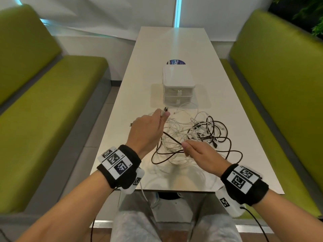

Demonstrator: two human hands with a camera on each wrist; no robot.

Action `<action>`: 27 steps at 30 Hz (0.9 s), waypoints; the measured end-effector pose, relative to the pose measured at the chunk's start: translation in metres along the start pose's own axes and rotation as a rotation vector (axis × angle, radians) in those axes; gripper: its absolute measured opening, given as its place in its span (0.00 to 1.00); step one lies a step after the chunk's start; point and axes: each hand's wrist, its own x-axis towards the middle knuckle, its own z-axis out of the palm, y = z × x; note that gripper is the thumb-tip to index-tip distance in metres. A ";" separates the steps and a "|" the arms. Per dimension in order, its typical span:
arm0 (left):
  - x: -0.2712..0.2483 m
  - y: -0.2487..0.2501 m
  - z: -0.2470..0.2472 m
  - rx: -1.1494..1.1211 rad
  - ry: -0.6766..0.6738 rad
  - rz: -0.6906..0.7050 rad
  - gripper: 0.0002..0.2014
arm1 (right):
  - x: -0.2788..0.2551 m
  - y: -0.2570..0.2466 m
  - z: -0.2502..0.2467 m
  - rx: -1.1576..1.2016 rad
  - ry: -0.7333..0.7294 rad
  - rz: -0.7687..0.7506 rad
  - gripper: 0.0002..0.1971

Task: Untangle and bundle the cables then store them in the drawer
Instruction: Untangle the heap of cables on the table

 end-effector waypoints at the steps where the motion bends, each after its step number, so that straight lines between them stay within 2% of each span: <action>1: -0.002 0.000 0.002 0.027 -0.031 0.007 0.17 | 0.001 0.001 0.000 -0.017 0.010 0.007 0.21; 3: -0.006 0.004 0.008 0.030 -0.109 0.055 0.17 | 0.003 -0.002 0.001 -0.038 0.044 0.014 0.20; 5: -0.009 0.015 0.012 -0.063 -0.174 0.099 0.17 | 0.005 -0.008 0.002 -0.043 0.063 0.004 0.19; 9: -0.015 0.034 0.018 -0.185 -0.138 0.201 0.19 | 0.006 -0.020 0.002 -0.016 0.035 0.025 0.18; 12: -0.021 0.042 0.025 -0.396 -0.142 0.065 0.17 | 0.003 -0.025 0.000 0.099 0.050 0.051 0.20; 17: -0.027 0.050 0.034 -0.707 0.049 -0.131 0.30 | 0.003 -0.031 0.006 0.283 0.050 0.022 0.20; 20: -0.023 0.053 0.026 -0.762 0.094 -0.162 0.26 | 0.000 -0.027 0.007 0.395 0.014 -0.009 0.22; 23: -0.018 0.052 0.017 -0.818 0.121 -0.166 0.21 | -0.002 -0.025 0.006 0.288 -0.042 -0.061 0.20; 27: -0.008 0.045 0.007 -0.739 0.133 -0.099 0.22 | 0.000 -0.015 0.006 0.068 -0.099 -0.068 0.17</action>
